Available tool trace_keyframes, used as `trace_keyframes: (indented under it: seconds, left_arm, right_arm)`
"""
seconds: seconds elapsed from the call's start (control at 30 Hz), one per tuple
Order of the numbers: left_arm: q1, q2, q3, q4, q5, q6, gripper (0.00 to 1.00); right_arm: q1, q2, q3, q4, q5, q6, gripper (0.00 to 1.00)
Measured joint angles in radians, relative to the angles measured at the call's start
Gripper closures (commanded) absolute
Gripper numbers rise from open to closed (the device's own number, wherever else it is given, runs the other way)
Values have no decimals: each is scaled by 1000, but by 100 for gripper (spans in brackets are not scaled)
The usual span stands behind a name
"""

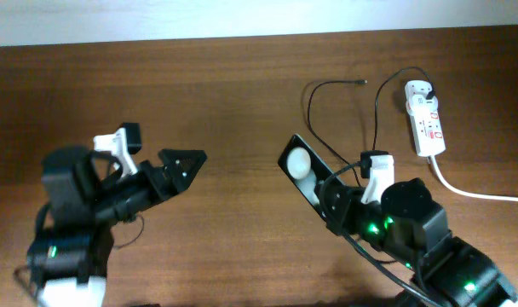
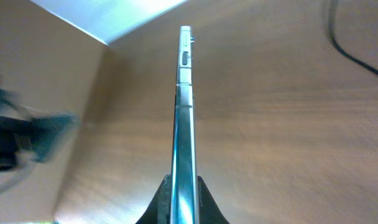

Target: Plug charger to phone and switch on socket

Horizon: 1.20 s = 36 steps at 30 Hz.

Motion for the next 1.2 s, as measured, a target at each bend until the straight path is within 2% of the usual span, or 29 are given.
trace_keyframes:
  seconds: [0.07, 0.13, 0.3, 0.33, 0.43, 0.47, 0.57, 0.67, 0.87, 0.9, 0.97, 1.0, 1.2]
  left_arm:
    - [0, 104, -42, 3, 39, 3, 1]
    - [0, 232, -69, 31, 142, 6, 1]
    - [0, 369, -69, 78, 345, 8, 1]
    - [0, 369, -69, 80, 365, 8, 1]
    - [0, 369, -69, 83, 380, 7, 1]
    - [0, 369, -69, 87, 373, -2, 1]
    - [0, 369, -69, 125, 351, -71, 0]
    - [-8, 369, -69, 156, 294, -157, 6]
    - [-108, 369, -71, 323, 201, -363, 16]
    - [-132, 369, -71, 352, 186, -400, 21]
    - [-174, 369, -71, 362, 148, -454, 28]
    - [-190, 369, -71, 364, 132, -475, 36]
    - [-256, 369, -71, 364, 54, -620, 50]
  right_arm:
    - [0, 0, -61, 112, -3, 31, 96]
    - [0, 3, -177, 286, -3, 106, 96]
    - [0, 27, -453, 778, -11, 341, 96]
    - [0, 41, -473, 812, -11, 367, 96]
    - [0, 132, -496, 973, -32, 439, 96]
    - [0, 216, -503, 1121, -75, 471, 96]
    - [5, 387, -504, 1304, -135, 556, 96]
    - [47, 496, -509, 1482, -150, 602, 96]
    - [60, 529, -509, 1493, -148, 679, 96]
    - [60, 529, -509, 1493, -148, 710, 96]
    - [60, 529, -509, 1494, -148, 777, 96]
    - [60, 529, -509, 1494, -148, 821, 96]
    - [60, 529, -509, 1485, -141, 932, 96]
